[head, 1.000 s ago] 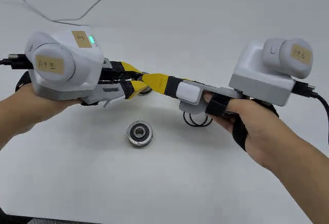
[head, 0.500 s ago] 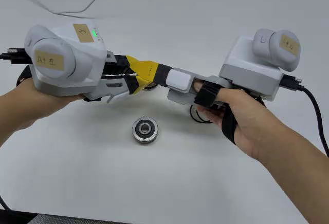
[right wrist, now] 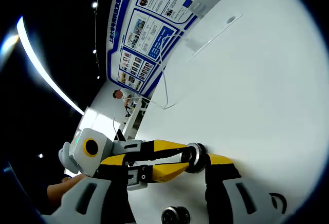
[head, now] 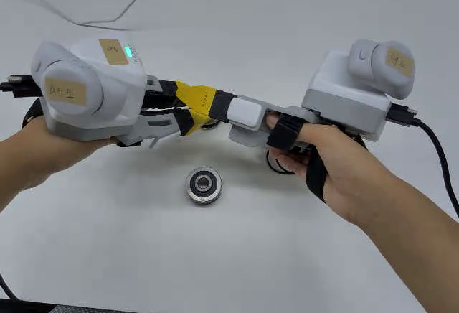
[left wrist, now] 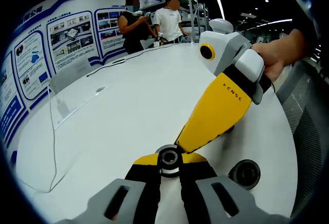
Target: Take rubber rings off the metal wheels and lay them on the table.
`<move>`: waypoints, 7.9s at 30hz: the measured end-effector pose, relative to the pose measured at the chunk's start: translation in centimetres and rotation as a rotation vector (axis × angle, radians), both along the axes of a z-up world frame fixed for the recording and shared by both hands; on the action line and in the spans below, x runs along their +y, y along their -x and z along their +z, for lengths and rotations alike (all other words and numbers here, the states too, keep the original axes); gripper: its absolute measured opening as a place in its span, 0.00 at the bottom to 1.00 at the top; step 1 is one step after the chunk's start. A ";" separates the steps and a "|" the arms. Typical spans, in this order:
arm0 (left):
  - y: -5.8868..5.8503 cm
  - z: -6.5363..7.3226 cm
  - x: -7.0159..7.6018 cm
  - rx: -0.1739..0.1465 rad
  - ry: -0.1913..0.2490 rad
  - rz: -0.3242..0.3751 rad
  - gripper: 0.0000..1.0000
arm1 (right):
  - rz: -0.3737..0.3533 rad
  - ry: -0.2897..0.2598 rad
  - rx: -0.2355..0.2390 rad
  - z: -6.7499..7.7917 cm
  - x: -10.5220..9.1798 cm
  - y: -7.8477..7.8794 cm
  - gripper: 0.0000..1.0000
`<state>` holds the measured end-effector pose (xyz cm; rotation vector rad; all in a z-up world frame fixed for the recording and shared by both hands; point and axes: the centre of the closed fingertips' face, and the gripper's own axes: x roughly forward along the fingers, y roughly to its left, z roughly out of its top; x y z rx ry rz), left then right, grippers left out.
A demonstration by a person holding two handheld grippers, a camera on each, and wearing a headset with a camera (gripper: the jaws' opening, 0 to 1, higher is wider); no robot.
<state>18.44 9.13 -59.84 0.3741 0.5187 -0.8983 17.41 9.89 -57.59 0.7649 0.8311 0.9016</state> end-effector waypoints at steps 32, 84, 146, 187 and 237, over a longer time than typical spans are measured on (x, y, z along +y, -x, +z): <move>0.1 0.0 0.0 -0.001 -0.006 0.003 0.13 | 0.005 0.012 -0.004 0.0 0.2 0.8 0.62; 0.1 0.0 0.0 -0.003 -0.007 0.013 0.13 | -0.093 0.015 0.017 -0.8 -0.4 0.1 0.47; 0.1 0.0 0.1 -0.001 0.000 0.011 0.13 | -0.101 0.085 0.062 -1.8 -1.3 -0.7 0.00; 0.1 0.0 0.0 0.011 0.000 0.027 0.14 | -0.045 0.078 0.031 -1.5 -1.5 -0.5 0.01; 1.0 4.1 2.7 -0.070 0.041 0.166 0.49 | -0.153 -0.022 0.093 0.6 -6.9 0.3 0.01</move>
